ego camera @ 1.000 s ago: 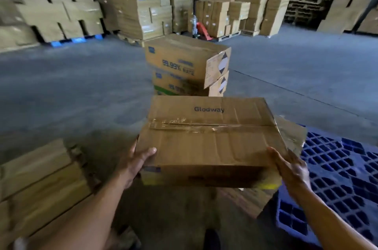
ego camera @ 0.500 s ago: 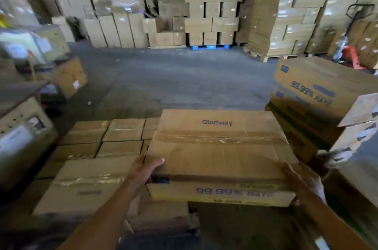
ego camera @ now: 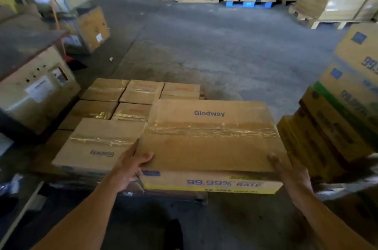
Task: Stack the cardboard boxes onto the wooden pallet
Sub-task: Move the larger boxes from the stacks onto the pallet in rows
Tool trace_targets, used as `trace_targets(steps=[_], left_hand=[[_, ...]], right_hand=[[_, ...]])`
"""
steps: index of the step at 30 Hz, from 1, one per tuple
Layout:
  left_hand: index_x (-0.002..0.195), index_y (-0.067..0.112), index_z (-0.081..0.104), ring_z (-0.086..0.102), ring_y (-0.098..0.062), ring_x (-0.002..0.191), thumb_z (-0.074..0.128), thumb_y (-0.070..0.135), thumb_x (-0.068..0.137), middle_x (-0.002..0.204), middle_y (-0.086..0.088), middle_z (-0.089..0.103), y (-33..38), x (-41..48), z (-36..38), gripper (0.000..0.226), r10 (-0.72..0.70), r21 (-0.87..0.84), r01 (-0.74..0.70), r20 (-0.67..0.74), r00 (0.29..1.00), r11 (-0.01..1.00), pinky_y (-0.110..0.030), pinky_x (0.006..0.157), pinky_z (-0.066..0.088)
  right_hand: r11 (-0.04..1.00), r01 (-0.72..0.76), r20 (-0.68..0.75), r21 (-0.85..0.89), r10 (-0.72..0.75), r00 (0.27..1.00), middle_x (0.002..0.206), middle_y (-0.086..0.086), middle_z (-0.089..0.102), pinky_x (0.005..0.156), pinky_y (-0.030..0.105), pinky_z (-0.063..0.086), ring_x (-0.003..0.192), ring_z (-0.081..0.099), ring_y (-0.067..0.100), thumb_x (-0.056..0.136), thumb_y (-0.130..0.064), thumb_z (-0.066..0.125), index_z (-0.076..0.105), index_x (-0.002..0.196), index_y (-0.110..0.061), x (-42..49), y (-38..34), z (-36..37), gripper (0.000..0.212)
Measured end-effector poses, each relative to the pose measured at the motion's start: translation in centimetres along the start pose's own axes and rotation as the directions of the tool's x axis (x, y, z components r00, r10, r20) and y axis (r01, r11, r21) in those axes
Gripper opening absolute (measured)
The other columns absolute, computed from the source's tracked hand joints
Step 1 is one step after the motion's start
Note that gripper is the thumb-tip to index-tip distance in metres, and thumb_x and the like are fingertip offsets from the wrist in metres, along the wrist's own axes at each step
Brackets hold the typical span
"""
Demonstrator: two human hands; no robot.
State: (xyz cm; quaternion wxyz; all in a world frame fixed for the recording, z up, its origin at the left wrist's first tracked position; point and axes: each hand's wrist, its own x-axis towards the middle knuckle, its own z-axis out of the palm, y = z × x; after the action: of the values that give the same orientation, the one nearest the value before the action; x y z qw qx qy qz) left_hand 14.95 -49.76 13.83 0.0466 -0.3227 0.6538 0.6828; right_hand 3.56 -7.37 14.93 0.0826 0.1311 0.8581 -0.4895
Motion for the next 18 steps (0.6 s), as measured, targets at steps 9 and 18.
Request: trace_targets(steps=[9, 18], left_hand=[[0.112, 0.049, 0.055, 0.065, -0.018, 0.1, 0.077, 0.011, 0.075, 0.108, 0.006, 0.07, -3.9, 15.4, -3.7, 0.057, -0.127, -0.027, 0.127, 0.017, 0.992, 0.992, -0.033, 0.069, 0.052], [0.143, 0.027, 0.049, 0.069, 0.001, 0.086, 0.082, 0.005, 0.073, 0.093, 0.022, 0.072, -11.2, 25.7, -6.2, 0.081, -0.159, 0.067, 0.166, -0.092, 0.983, 0.984, -0.009, 0.059, 0.051]], right_hand=[[0.99, -0.126, 0.071, -0.062, 0.131, 0.989, 0.124, 0.0, 0.056, 0.097, 0.055, 0.051, 0.109, 0.056, 0.025, 0.09, -0.055, 0.061, 0.05, 0.14, -0.027, 8.0, 1.7, 11.9, 0.058], [0.972, -0.223, 0.037, -0.074, 0.226, 0.973, 0.115, -0.006, 0.068, 0.094, 0.051, 0.054, 0.105, 0.065, 0.021, 0.067, -0.074, 0.067, 0.057, 0.126, -0.041, 14.0, 7.2, 20.7, 0.068]])
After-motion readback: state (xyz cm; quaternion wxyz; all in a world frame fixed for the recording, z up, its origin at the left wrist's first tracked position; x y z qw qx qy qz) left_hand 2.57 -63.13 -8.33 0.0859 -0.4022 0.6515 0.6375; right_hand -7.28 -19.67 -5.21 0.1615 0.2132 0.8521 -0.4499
